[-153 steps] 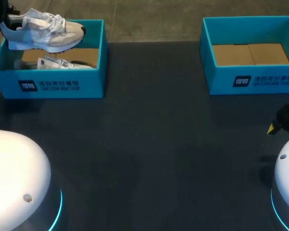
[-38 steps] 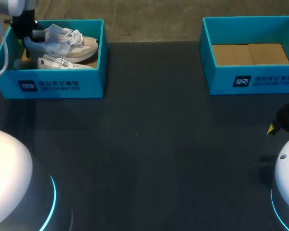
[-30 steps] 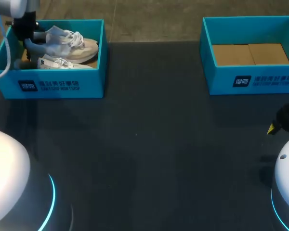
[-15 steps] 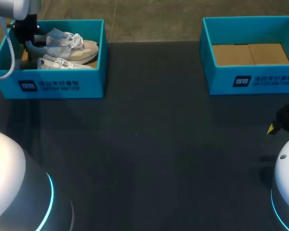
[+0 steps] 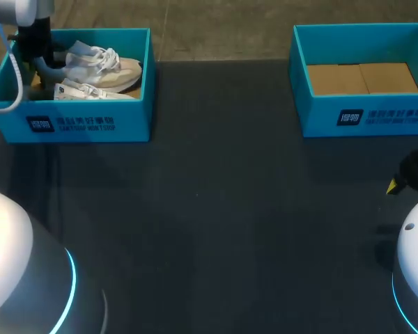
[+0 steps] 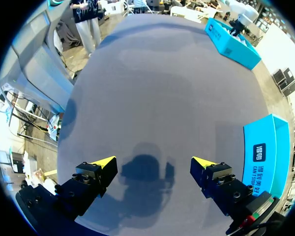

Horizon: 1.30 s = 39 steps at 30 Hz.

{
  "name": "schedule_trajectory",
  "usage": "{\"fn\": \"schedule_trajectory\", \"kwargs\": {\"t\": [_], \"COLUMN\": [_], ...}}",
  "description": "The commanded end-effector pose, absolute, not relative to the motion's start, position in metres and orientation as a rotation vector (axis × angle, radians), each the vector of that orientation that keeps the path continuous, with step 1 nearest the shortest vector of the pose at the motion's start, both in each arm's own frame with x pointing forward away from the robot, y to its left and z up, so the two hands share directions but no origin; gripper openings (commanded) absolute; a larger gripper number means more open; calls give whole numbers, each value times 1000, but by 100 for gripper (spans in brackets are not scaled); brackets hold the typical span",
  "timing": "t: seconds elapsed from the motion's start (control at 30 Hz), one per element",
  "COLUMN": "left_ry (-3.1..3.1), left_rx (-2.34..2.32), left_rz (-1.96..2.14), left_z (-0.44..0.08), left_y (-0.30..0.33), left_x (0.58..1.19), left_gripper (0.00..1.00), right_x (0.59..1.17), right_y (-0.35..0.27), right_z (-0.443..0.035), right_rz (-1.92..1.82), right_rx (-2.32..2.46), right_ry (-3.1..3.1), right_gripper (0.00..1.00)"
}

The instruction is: Take the shoe out of the shoebox, open the shoe tongue, remove and reinsert the insole, then place the shoe into the shoebox

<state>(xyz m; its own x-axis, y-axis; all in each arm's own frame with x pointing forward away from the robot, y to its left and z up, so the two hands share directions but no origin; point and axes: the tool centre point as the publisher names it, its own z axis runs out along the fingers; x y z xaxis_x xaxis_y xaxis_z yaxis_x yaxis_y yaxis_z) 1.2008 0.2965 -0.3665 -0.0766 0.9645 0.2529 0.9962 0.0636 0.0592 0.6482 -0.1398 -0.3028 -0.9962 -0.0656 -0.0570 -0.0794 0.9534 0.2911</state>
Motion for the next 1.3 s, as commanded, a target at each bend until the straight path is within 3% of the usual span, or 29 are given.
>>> {"fn": "schedule_trajectory", "kwargs": {"t": [0.03, 0.17, 0.23, 0.3, 0.4, 0.87, 1.3], "left_ry": [-2205, -2233, -2246, -2262, -2296, -2392, -2385], "left_rx": [-2035, -2053, -2065, -2069, -2069, -2041, -2060], "left_rz": [-314, -311, -309, -304, -303, -217, -193], "left_z": [-358, -344, -336, -330, -319, -274, -241], "left_y": [297, 294, 292, 290, 287, 275, 269], "left_x": [1201, 1199, 1199, 1199, 1197, 1170, 1103], "left_gripper": [49, 53, 74, 80, 99, 100, 100], "right_x": [647, 647, 647, 647, 647, 647, 647], "right_y": [-139, -139, -139, -139, -139, -139, -139], "right_z": [-303, -303, -303, -303, -303, -303, -303], "right_rz": [452, 452, 452, 452, 452, 452, 452], "right_rx": [-112, -112, -112, -112, -112, -112, -112], "right_ry": [3058, 3058, 3058, 3058, 3058, 3058, 3058], "right_gripper": [100, 100, 100, 100, 100, 100, 100]}}
